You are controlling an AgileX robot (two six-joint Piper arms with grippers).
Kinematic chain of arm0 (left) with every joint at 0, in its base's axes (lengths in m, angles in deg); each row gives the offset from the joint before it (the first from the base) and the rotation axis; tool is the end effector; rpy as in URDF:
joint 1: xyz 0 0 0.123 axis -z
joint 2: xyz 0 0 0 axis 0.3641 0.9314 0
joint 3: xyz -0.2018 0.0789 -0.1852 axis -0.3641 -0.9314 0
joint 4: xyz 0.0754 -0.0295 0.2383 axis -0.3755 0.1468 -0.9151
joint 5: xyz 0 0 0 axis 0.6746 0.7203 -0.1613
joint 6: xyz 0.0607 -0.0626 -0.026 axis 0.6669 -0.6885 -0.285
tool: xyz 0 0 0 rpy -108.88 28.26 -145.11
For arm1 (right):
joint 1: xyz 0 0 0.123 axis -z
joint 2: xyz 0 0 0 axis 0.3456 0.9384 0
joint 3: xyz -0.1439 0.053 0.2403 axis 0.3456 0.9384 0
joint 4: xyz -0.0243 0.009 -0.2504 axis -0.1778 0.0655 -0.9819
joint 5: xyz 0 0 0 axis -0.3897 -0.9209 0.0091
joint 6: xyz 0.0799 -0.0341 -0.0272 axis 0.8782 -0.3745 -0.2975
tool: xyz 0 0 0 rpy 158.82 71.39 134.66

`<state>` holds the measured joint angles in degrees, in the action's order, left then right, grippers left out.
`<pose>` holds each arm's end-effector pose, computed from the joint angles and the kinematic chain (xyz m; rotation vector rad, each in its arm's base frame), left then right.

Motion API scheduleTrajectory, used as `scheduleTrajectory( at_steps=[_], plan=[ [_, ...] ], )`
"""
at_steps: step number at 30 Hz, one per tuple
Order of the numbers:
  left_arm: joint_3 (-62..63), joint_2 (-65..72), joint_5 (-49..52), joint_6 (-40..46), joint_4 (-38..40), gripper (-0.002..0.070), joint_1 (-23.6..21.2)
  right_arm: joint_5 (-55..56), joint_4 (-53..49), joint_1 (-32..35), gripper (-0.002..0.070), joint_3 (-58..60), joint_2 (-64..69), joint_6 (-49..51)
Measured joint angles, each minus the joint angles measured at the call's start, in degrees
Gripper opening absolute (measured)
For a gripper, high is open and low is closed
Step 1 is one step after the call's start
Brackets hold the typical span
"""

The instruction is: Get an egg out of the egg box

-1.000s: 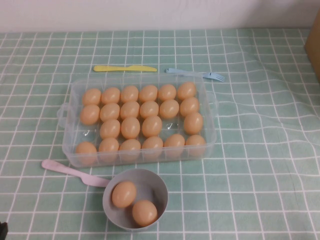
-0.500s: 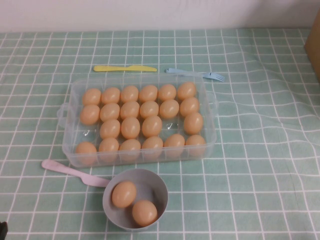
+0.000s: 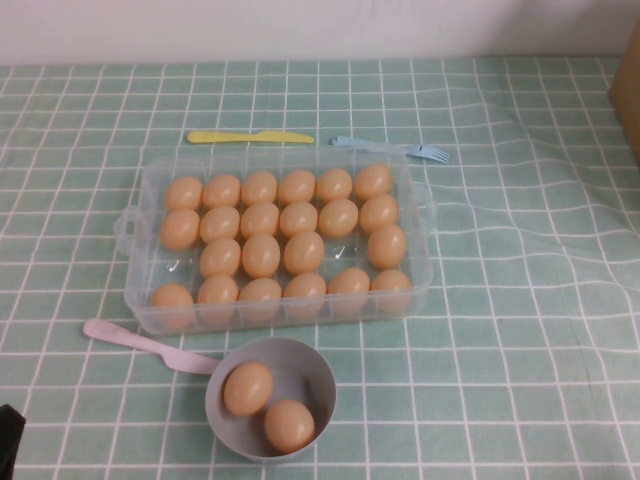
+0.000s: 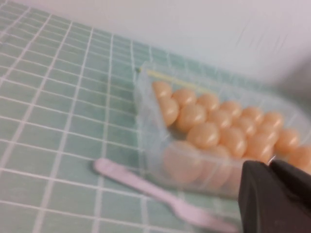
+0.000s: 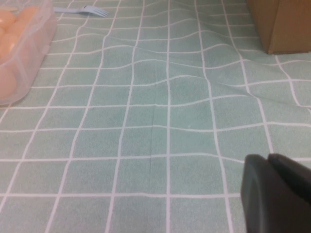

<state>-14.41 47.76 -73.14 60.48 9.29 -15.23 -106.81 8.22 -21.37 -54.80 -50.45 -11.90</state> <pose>0.0544 -0.0159 0.1894 -0.1585 1.6851 -0.4685 0.0514 0.0079 0.1697 0.0239 1.8955 0.1527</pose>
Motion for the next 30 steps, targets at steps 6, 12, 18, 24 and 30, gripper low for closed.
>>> scheduleTrajectory(
  at_steps=[6, 12, 18, 24, 30],
  plan=[
    [0.00, 0.00, -2.11, -0.10, 8.73, -0.0005, 0.00, 0.00, 0.00, 0.00, -0.0018, 0.00, 0.00, 0.00],
    [0.00, 0.00, -3.52, -0.28, 9.50, -0.0004, 0.00, 0.00, 0.00, 0.00, -0.0018, 0.00, 0.00, 0.00],
    [2.34, 1.33, -1.77, -4.04, 11.18, -0.0005, 0.00, 0.00, 0.00, 0.00, -0.0018, 0.00, 0.00, 0.00],
    [12.19, 13.37, 4.42, -2.59, 8.76, -0.0005, 0.00, 0.00, 0.00, 0.00, -0.0018, 0.00, 0.00, 0.00],
    [22.04, 29.03, 13.85, 0.45, 3.04, -0.0004, 0.00, 0.00, 0.00, 0.00, -0.0018, 0.00, 0.00, 0.00]
  ],
)
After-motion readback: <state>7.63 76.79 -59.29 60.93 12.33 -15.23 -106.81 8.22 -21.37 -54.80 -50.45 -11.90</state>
